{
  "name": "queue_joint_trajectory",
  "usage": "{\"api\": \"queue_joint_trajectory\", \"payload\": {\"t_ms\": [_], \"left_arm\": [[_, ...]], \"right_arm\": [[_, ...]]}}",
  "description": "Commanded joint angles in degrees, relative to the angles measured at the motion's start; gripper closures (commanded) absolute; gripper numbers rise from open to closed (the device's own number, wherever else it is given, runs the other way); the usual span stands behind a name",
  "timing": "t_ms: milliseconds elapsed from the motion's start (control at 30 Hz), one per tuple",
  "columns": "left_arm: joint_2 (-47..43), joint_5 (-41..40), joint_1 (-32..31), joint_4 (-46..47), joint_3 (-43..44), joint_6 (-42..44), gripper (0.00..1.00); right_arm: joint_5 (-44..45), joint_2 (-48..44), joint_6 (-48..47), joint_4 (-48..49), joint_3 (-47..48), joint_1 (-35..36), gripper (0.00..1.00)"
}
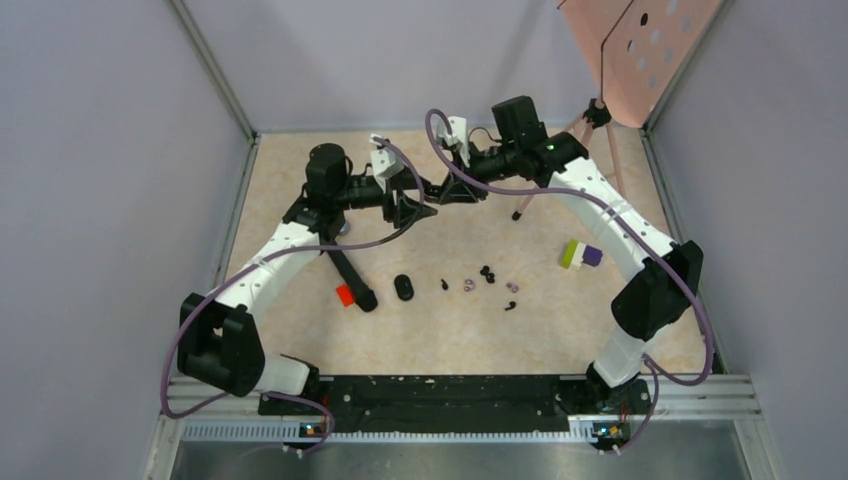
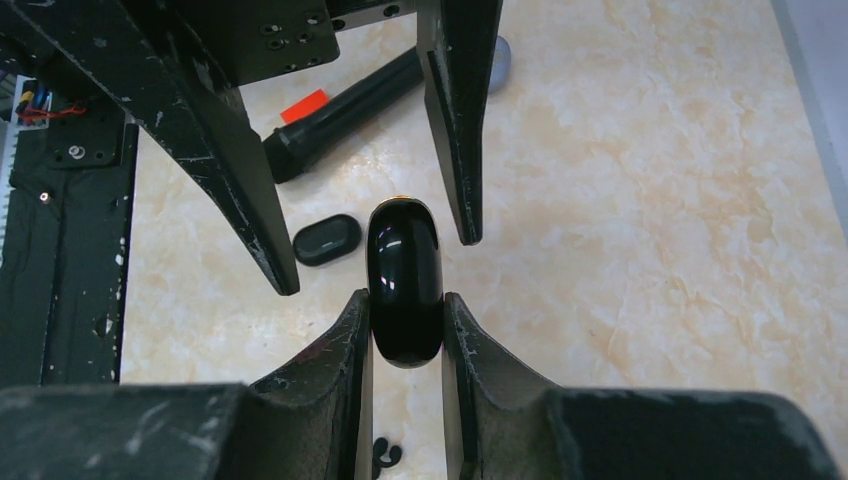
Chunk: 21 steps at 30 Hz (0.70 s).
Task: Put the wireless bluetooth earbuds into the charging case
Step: Open the charging case.
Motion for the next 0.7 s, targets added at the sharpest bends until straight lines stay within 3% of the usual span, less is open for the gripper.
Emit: {"api": "queue_joint_trajectory", "payload": {"t_ms": [0,300,533,667], "left_arm": [[0.12,0.44,-0.09,9.54,-2.62,-9.40,0.36],[2.63,1.30,0.08,14.54,-2.47,-16.68,0.54],[2.61,1.17,0.01,15.84,-3.56,-16.49,0.47],[2.66,1.32,0.01,15.73,-4.13,-15.20,0.48]], "right_arm": [[0.79,-3.87,-0.60,0.79,0.55,0.86,0.93],[1.31,-4.21,-0.41,0.64,0.68,1.34,0.93],[1.52,-4.52,0.36,0.59,1.15,1.65,0.93],[1.49,-4.66,1.11,0.64,1.54,1.73,0.93]]}}
